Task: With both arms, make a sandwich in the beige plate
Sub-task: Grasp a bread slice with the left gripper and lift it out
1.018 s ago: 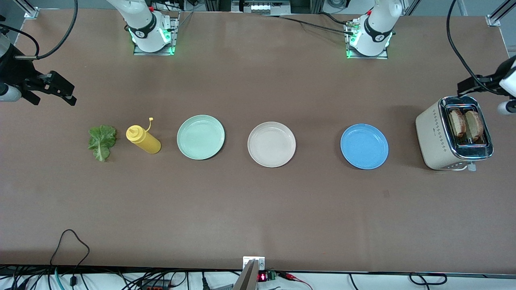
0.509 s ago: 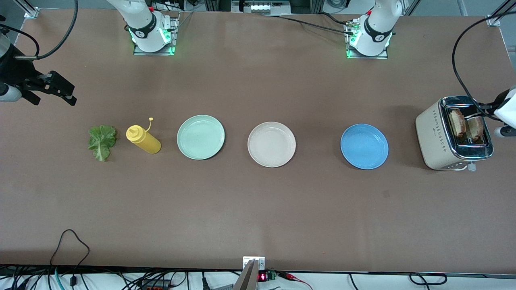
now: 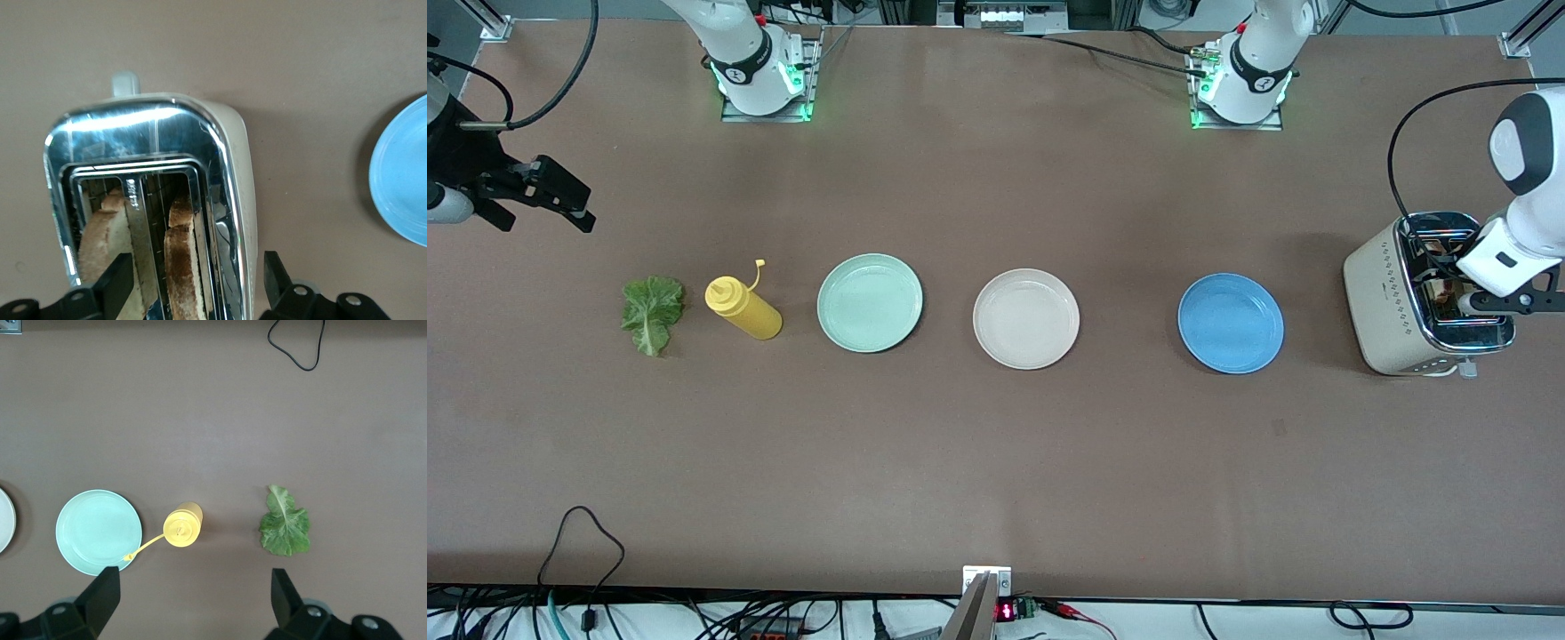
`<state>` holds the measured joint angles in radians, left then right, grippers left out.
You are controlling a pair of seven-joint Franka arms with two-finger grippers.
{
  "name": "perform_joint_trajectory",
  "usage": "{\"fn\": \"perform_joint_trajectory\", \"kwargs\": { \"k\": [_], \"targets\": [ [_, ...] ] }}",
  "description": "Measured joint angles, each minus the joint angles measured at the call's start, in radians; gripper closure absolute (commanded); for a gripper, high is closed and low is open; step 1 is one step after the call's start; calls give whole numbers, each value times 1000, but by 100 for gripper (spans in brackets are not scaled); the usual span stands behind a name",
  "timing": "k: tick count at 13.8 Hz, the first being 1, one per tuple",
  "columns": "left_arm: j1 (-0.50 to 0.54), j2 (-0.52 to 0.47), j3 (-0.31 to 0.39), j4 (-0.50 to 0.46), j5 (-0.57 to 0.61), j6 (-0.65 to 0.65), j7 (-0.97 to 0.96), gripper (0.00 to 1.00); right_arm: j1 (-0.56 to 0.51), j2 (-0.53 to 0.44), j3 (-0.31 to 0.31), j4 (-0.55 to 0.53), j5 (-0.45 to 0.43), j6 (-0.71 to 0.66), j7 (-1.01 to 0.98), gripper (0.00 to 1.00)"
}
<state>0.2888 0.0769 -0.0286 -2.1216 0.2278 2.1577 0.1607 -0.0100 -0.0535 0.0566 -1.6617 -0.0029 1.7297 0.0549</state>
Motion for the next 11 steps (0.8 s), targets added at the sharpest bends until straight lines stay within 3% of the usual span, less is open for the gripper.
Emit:
{"fn": "perform_joint_trajectory", "kwargs": {
  "k": [2, 4, 5, 8, 11],
  "targets": [
    [11, -1, 0, -27, 0, 12, 1, 59, 0, -1, 0, 0, 0, 0, 0, 0],
    [23, -1, 0, -33, 0, 17, 1, 85, 0, -1, 0, 0, 0, 0, 0, 0],
    [29, -2, 0, -33, 0, 18, 1, 92, 0, -1, 0, 0, 0, 0, 0, 0],
    [38, -6, 0, -33, 0, 18, 1, 99, 0, -2, 0, -1, 0, 0, 0, 0],
    [40, -23, -4, -30, 0, 16, 1, 99, 0, -4, 0, -2, 0, 0, 0, 0]
  ]
}}
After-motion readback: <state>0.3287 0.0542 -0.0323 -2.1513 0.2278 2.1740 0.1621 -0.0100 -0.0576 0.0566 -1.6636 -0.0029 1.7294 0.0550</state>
